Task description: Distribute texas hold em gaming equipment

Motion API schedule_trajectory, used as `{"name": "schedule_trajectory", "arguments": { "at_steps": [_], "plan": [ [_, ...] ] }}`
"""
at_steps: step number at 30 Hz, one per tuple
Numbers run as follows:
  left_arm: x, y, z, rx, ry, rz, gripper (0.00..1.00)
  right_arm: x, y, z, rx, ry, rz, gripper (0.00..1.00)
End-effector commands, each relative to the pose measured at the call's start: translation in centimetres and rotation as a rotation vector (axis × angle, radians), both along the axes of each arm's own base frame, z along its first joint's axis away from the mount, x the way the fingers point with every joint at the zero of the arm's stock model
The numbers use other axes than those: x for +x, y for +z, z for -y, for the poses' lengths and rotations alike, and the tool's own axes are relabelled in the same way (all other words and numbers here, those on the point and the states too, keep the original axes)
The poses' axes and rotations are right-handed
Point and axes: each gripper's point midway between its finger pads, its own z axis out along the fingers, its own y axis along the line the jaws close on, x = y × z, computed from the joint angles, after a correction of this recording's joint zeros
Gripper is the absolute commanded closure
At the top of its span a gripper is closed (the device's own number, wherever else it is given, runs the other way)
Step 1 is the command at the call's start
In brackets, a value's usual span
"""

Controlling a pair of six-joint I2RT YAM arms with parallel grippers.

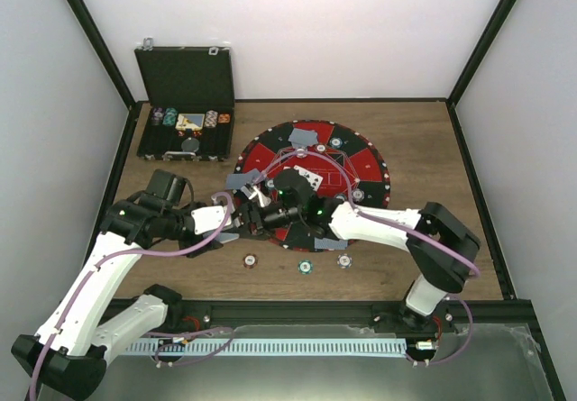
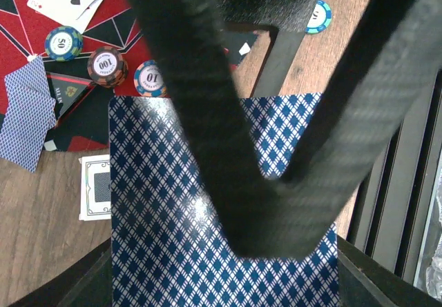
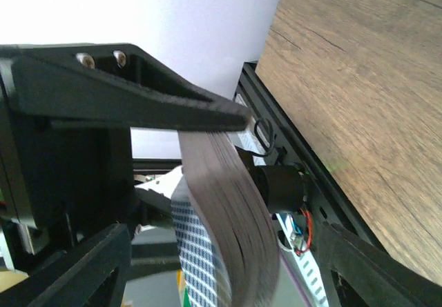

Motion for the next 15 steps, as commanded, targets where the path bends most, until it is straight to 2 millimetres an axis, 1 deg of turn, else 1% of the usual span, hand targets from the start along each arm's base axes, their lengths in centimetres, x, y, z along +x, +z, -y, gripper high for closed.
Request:
{"name": "schedule_trajectory", "arguments": {
  "at_steps": [1,6,7,15],
  "plan": [
    [-0.1,0.9,0.3,-0.029,-0.006,0.017,0.89,-0.1,2.9,-1.9,0.085,0.04,0.018,0.25],
    [0.0,1.0,0.3,-0.031,-0.004,0.019,0.89,-0.2,2.4,-2.9,0.091,0.062,-0.003,0.28],
    [0.0,1.0,0.3,-0.029,-0.004,0.02,0.88,-0.3,2.1,-3.1,0.087,0.069,-0.01,0.29],
    [0.0,1.1,0.3,-0.028,-0.008,0.02,0.88,-0.6,0.9,-3.4,0.075,0.087,-0.035,0.39]
  ]
}}
